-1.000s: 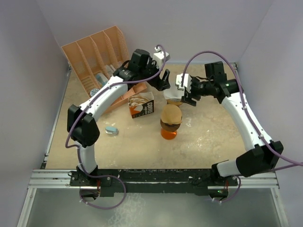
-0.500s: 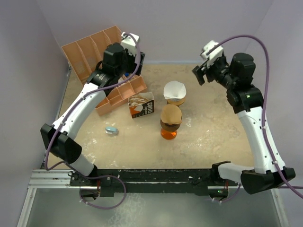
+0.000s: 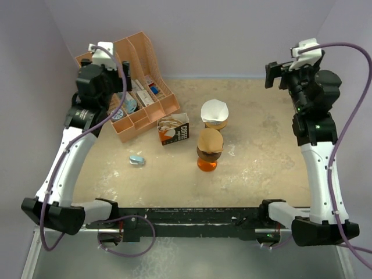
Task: Place the coffee filter in the dripper
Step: Reset both arms
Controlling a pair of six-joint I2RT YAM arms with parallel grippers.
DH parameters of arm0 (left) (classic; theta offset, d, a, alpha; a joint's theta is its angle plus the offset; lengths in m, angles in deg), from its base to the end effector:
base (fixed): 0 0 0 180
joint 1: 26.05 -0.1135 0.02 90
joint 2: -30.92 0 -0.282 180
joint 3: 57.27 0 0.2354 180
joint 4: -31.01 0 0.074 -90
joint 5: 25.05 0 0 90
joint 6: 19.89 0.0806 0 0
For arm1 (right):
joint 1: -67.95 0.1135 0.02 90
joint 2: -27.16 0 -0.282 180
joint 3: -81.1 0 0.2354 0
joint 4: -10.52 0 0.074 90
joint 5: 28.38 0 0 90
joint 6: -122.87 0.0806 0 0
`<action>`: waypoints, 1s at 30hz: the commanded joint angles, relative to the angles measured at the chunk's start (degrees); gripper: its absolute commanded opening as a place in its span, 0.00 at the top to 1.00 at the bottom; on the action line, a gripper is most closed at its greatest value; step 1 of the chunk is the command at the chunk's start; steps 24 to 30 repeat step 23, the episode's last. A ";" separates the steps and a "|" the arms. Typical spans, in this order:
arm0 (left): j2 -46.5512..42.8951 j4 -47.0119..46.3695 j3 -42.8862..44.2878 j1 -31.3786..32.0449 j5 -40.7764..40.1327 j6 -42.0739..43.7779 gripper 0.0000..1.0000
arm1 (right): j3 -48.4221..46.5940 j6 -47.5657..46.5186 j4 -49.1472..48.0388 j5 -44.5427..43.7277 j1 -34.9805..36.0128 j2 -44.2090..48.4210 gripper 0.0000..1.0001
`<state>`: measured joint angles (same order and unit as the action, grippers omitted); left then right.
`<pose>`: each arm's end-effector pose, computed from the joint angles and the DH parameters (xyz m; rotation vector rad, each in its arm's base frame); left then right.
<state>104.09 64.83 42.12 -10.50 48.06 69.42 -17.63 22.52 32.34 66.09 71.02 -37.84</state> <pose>0.2946 -0.0577 0.4674 0.0007 1.6978 0.0393 0.2469 0.0195 0.5316 -0.2243 1.3452 -0.0536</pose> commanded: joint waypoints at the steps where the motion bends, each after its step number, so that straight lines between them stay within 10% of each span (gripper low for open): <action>1: -4.78 0.12 -2.41 -6.05 11.71 -4.20 0.13 | 0.91 2.06 -5.39 2.69 -3.99 4.07 0.00; 30: -4.97 3.58 -1.00 -7.90 16.78 -1.95 0.13 | 3.46 -1.48 -3.29 11.84 -9.14 6.52 0.00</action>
